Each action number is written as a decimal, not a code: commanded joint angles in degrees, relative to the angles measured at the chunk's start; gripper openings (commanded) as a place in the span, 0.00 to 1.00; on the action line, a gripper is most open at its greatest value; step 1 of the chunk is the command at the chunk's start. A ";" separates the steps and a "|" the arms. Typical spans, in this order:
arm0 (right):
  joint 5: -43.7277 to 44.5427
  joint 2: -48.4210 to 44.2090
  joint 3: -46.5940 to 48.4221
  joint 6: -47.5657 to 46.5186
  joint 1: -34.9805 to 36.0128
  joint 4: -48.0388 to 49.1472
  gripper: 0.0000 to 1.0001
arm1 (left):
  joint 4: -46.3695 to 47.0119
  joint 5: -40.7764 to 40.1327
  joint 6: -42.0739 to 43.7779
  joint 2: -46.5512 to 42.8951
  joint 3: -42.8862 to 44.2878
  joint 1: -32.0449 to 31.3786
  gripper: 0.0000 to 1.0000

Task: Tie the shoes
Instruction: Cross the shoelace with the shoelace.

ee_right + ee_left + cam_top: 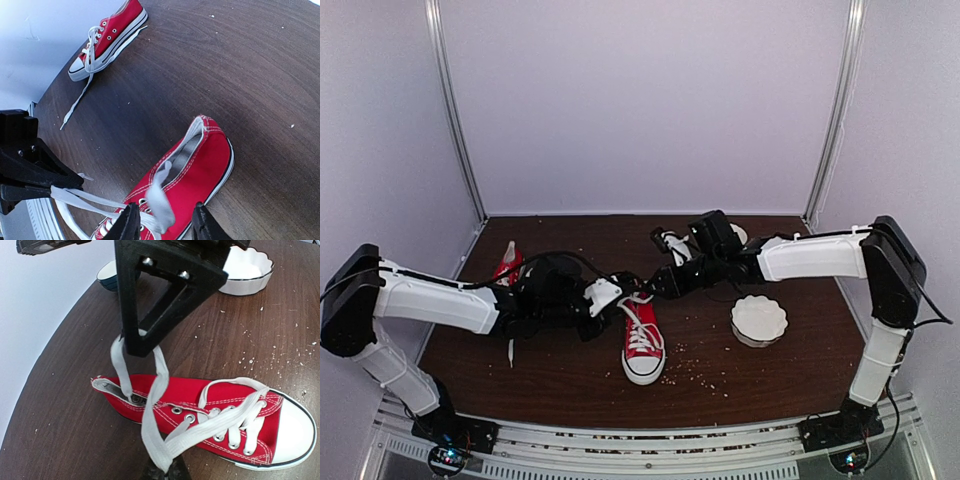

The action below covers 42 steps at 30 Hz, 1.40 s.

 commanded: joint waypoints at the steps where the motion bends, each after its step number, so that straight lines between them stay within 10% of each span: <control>1: 1.47 -2.92 1.40 -4.97 -0.84 -7.17 0.37 | 3.82 -0.96 -1.56 -1.33 -0.04 -0.32 0.00; 7: 6.84 -9.84 -3.16 -9.13 -0.74 -9.90 0.39 | 3.65 -1.51 -3.50 -1.17 0.54 -0.40 0.00; 16: 11.41 -17.09 -21.42 -7.97 9.35 17.68 0.44 | 3.88 -1.15 -5.95 -1.08 0.87 -0.93 0.00; 29: 20.35 -7.84 -27.53 -23.40 20.82 42.19 0.20 | 3.89 -4.30 -5.35 -2.15 0.24 -0.93 0.00; 42: 37.41 -0.45 -25.56 -19.10 20.15 46.07 0.21 | 3.20 -3.37 -6.01 -1.34 1.14 -0.93 0.00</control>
